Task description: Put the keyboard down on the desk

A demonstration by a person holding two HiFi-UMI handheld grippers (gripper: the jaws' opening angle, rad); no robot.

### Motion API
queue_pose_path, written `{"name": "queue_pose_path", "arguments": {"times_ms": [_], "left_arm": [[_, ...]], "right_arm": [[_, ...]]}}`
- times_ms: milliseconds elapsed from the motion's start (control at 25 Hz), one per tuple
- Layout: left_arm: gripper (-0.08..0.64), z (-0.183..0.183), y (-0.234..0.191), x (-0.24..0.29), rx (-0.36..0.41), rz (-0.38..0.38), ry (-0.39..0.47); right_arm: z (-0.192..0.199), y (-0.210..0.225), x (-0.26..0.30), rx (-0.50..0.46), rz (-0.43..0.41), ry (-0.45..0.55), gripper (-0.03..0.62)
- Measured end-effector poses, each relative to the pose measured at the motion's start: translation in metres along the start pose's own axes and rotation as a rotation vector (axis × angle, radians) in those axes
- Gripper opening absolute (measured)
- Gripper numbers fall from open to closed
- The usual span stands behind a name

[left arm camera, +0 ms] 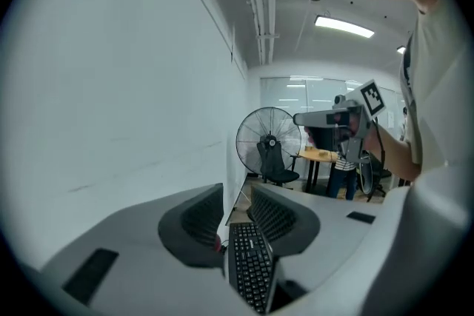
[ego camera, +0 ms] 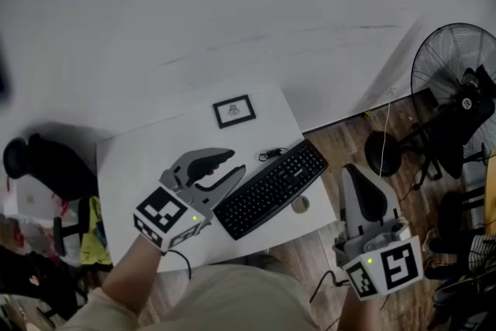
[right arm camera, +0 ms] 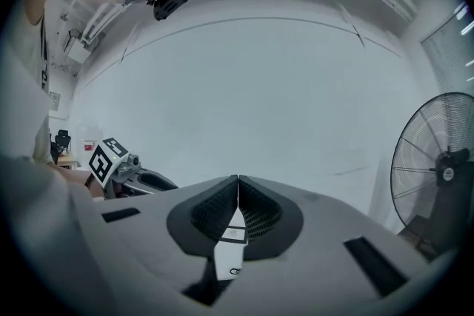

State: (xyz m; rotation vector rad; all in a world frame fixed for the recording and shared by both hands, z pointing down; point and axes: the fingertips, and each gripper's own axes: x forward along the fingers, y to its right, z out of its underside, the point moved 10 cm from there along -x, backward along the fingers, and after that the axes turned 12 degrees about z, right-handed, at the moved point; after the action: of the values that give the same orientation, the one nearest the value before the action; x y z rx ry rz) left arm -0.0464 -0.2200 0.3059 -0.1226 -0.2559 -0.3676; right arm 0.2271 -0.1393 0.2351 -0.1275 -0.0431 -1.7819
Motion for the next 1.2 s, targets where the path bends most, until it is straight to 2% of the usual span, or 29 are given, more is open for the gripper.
{"name": "queue_pose_path", "arguments": {"times_ms": [200,360,560,680,800,1080,1200], "left_arm": [[0.081,-0.021,0.017,-0.023,0.038,-0.052,0.096],[0.046,-0.027,0.026,-0.039,0.073,-0.087,0.137],[0.022,-0.021,0.037,-0.048,0.092,-0.130,0.102],[0.021,-0.016,0.044,-0.054,0.069,-0.151,0.132],[0.021,-0.008,0.050,-0.058,0.077,-0.189,0.161],[0.020,0.033,0.050,-0.052,0.027,-0.229,0.032],[0.020,0.044,0.049,-0.051,-0.017,-0.238,0.018]], "right_arm": [[-0.010,-0.005,-0.010,0.039,-0.037,0.030,0.026],[-0.009,-0.014,-0.016,0.053,-0.070,0.035,0.026],[-0.001,-0.018,-0.024,0.072,-0.092,0.014,0.026],[0.009,-0.020,-0.027,0.075,-0.108,0.010,0.025],[0.022,-0.023,-0.023,0.102,-0.148,-0.021,0.025],[0.060,-0.026,-0.013,0.081,-0.164,-0.158,0.025],[0.073,-0.028,-0.009,0.076,-0.166,-0.204,0.025]]}}
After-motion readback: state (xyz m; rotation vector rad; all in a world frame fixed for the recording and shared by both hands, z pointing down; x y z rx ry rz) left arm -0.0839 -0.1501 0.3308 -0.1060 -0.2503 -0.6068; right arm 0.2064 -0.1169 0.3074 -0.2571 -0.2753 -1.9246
